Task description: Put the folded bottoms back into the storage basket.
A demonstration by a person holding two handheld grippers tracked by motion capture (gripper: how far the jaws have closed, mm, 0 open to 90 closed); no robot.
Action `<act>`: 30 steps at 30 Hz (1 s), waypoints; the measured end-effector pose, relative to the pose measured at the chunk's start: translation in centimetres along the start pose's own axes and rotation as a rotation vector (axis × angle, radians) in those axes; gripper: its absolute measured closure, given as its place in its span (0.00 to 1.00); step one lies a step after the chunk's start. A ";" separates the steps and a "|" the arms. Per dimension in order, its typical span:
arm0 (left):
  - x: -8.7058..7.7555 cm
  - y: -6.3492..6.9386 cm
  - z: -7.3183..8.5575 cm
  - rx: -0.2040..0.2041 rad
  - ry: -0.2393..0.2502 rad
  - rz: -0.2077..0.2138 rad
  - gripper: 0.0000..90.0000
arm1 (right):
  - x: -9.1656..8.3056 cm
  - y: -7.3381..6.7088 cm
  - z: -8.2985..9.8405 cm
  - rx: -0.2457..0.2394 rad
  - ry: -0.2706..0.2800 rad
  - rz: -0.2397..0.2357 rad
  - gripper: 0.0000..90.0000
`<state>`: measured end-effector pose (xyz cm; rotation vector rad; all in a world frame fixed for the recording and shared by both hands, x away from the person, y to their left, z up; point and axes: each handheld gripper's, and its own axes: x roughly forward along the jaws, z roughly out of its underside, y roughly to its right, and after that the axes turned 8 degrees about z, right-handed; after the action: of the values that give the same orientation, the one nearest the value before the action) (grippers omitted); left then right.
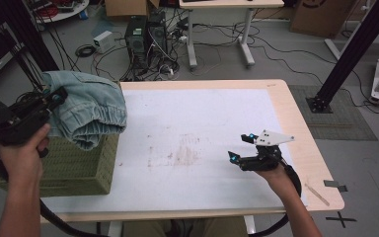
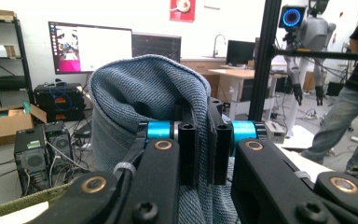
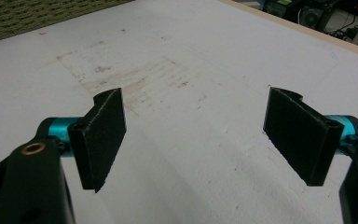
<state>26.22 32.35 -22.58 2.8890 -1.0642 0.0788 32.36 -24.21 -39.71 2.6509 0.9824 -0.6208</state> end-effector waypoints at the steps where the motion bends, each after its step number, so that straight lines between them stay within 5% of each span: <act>1: -0.2 -0.2 0.0 -0.001 0.000 -0.002 0.95 | 0.1 0.0 0.0 -0.002 0.001 -0.003 0.24; 5: -0.9 -1.0 0.1 -0.010 -0.011 -0.037 0.95 | 0.2 -0.2 -0.1 -0.006 -0.001 -0.006 0.24; 8: -1.8 -2.8 1.3 -0.049 -0.017 -0.170 0.92 | 0.1 -0.2 -0.2 -0.006 -0.001 -0.006 0.24; 9: -2.1 -3.5 1.9 -0.071 -0.019 -0.239 0.84 | 0.1 -0.3 -0.2 -0.006 -0.002 -0.007 0.24; 10: -2.5 -4.1 2.4 -0.106 -0.011 -0.276 0.77 | 0.1 -0.3 -0.2 -0.005 -0.001 -0.005 0.24; 12: -3.0 -4.6 3.1 -0.107 -0.006 -0.329 0.67 | 0.1 -0.3 -0.1 -0.004 -0.002 -0.006 0.24; 23: -1.7 -3.6 3.9 -0.068 -0.051 -0.311 0.47 | 0.3 -0.4 -0.1 -0.006 -0.001 -0.010 0.24; 25: -0.9 -3.2 4.1 -0.059 -0.064 -0.292 0.38 | 0.3 -0.3 -0.1 -0.004 0.003 -0.007 0.24; 30: 0.8 -2.2 4.9 -0.049 -0.085 -0.248 0.33 | 0.2 -0.2 -0.1 -0.002 0.002 0.000 0.24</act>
<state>28.42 33.11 -27.46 2.9748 -0.6990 -0.0812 32.36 -23.92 -39.74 2.6506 0.9830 -0.6169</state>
